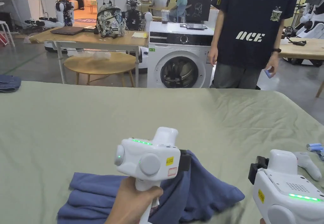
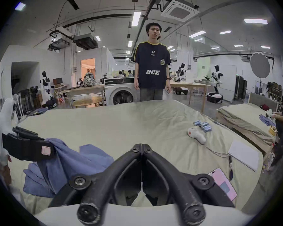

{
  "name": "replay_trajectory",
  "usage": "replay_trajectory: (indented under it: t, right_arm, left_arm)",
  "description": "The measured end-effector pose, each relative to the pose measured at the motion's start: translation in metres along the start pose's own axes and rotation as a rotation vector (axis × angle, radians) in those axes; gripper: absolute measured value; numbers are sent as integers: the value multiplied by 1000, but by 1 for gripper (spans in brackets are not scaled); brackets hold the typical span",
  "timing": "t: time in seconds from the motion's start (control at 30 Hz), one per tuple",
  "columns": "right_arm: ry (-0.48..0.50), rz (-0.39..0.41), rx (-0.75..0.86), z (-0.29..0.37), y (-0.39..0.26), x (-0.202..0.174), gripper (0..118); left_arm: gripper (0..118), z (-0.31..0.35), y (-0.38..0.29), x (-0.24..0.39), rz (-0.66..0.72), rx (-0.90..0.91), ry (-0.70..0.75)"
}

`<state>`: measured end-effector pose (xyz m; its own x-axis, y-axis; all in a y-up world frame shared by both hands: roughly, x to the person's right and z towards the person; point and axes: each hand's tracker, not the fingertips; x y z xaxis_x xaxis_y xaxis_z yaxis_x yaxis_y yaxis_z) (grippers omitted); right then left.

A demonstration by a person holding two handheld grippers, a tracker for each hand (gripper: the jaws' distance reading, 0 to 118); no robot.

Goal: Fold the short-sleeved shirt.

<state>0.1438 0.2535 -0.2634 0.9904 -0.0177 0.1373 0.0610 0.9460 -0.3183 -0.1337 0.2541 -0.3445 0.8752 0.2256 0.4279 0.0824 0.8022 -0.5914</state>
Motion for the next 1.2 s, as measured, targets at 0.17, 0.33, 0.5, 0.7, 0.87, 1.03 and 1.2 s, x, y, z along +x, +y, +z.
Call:
replay_trajectory:
  t: [0.17,0.33,0.5,0.7,0.87,1.03,1.2]
  right_arm:
    - [29,14,7,0,5,-12,0]
    - [69,45,30,3,10,-35,0]
    - [103,61,47,4,9,-57,0]
    - [140,68,33,-2,5,-76,0]
    - [158,74,7,-11,1,-85,0]
    - [166,88,-14,-21,-1,-90,0]
    - [158,94,-32,-30,-4,-89,0]
  left_arm:
    - [54,42,2,-22,15,101,55]
    - [54,85,-11,-52,20,154,176]
    - [12,123,-43,-81,45,210,387]
    - [0,149,-80,-119,113,173,502]
    - [0,144,-80,-178,273,89,489]
    - [0,106,-59,-236,362,-70,415]
    - [14,61,-43,-263,431,-219,331]
